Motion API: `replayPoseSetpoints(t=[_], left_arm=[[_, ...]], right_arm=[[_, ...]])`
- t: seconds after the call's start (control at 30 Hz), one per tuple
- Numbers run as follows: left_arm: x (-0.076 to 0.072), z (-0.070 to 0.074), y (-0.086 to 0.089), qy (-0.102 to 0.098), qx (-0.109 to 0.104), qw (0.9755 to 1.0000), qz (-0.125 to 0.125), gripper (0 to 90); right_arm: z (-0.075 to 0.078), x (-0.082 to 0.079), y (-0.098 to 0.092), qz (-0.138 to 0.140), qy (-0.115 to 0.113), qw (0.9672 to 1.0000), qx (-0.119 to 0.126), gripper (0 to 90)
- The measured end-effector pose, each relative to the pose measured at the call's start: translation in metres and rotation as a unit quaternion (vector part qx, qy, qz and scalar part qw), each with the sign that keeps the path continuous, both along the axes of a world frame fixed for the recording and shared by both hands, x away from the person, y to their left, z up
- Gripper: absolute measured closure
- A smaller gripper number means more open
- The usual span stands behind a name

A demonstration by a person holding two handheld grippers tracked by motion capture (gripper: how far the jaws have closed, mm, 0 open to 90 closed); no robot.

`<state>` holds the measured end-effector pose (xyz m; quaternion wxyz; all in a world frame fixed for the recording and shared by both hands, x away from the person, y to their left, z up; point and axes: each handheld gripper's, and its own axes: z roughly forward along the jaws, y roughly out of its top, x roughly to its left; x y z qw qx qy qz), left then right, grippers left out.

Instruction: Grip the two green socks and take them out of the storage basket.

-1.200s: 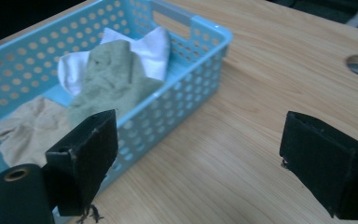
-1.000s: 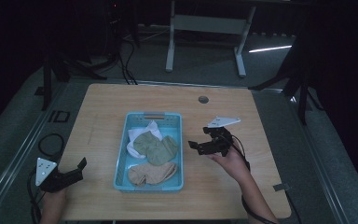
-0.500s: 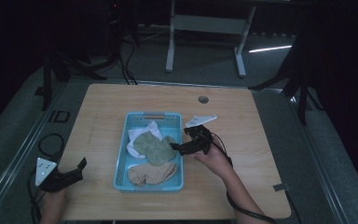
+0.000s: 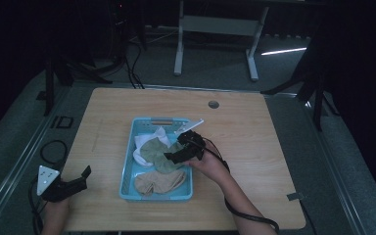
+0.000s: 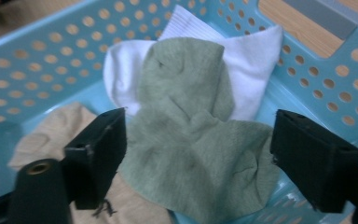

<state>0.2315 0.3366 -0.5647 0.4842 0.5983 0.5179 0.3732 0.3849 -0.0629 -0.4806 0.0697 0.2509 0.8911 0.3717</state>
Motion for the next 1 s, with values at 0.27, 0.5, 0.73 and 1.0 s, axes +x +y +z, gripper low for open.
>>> replayPoseSetpoints(t=[0.27, 0.5, 0.73, 1.0], left_arm=[[0.0, 0.0, 0.0, 0.0, 0.0, 1.0, -0.001, 0.0], [0.0, 0.0, 0.0, 0.0, 0.0, 1.0, -0.002, 0.0], [0.0, 0.0, 0.0, 0.0, 0.0, 1.0, -0.002, 0.0], [0.0, 0.0, 0.0, 0.0, -0.001, 1.0, -0.003, 0.0]], right_arm=[[-0.008, 0.003, 0.016, -0.011, 0.012, 0.9976, -0.067, 28.5], [-0.017, 0.007, 0.026, -0.014, 0.041, 0.9926, -0.114, 33.6], [-0.018, 0.008, 0.032, 0.002, 0.034, 0.9836, -0.177, 44.2], [-0.017, 0.012, 0.033, 0.01, 0.017, 0.9776, -0.21, 72.8]])
